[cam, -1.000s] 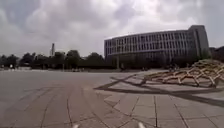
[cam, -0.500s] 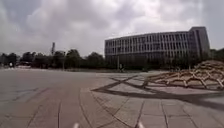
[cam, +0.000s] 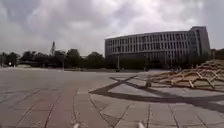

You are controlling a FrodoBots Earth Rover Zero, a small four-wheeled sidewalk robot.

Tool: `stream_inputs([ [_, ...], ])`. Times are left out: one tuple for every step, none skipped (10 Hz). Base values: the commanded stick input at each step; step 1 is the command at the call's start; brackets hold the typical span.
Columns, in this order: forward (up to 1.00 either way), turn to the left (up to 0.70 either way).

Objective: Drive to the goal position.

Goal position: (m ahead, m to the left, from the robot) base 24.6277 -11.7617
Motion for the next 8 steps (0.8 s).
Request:
stream_inputs([
  [0.6,0.0],
  [0.6,0.0],
  [0.6,0.0],
  [0.6,0.0],
  [0.6,0.03],
  [0.6,0.08],
  [0.6,0.11],
  [0.6,0.12],
])
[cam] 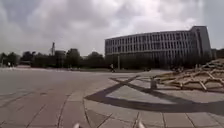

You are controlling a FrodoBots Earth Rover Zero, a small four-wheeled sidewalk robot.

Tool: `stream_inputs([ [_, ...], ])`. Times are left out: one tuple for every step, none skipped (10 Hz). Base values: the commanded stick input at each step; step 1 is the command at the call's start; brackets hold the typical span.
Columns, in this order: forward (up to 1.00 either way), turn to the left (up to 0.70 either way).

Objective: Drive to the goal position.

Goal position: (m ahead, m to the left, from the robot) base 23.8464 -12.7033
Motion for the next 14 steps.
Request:
stream_inputs([
  [0.6,0.11],
  [0.6,0.02],
  [0.6,0.0],
  [0.6,0.0],
  [0.6,0.0],
  [0.6,0.0],
  [0.6,0.0],
  [0.6,0.0],
  [0.6,0.0],
  [0.6,0.0],
  [0.6,0.0],
  [0.6,0.0],
  [0.6,0.0],
  [0.6,0.0],
])
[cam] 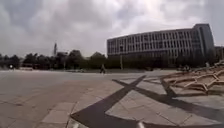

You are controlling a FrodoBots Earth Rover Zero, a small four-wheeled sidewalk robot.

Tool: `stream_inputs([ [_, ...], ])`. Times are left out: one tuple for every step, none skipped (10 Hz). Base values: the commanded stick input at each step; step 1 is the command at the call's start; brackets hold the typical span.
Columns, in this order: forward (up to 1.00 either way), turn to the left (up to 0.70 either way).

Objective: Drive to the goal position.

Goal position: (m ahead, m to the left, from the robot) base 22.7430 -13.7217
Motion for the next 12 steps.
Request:
stream_inputs([
  [0.6,0.0],
  [0.6,0.0],
  [0.6,0.0],
  [0.6,-0.02],
  [0.6,-0.05],
  [0.6,-0.06],
  [0.6,-0.06],
  [0.6,-0.08],
  [0.6,-0.09],
  [0.6,-0.09],
  [0.6,-0.1],
  [0.6,-0.1],
])
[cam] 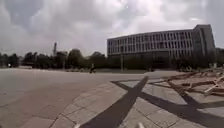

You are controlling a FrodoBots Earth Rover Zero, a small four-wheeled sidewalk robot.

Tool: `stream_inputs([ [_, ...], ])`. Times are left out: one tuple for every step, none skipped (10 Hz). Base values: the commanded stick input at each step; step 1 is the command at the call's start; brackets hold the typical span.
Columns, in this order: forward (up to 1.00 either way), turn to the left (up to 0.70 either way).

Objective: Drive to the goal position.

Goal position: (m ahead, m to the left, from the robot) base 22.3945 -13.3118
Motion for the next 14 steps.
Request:
stream_inputs([
  [0.6,-0.1],
  [0.6,-0.1],
  [0.6,-0.1],
  [0.6,-0.1],
  [0.6,-0.1],
  [0.6,-0.1],
  [0.6,-0.1],
  [0.6,-0.1],
  [0.6,-0.1],
  [0.6,-0.1],
  [0.6,-0.1],
  [0.6,-0.11],
  [0.6,-0.12],
  [0.6,-0.13],
])
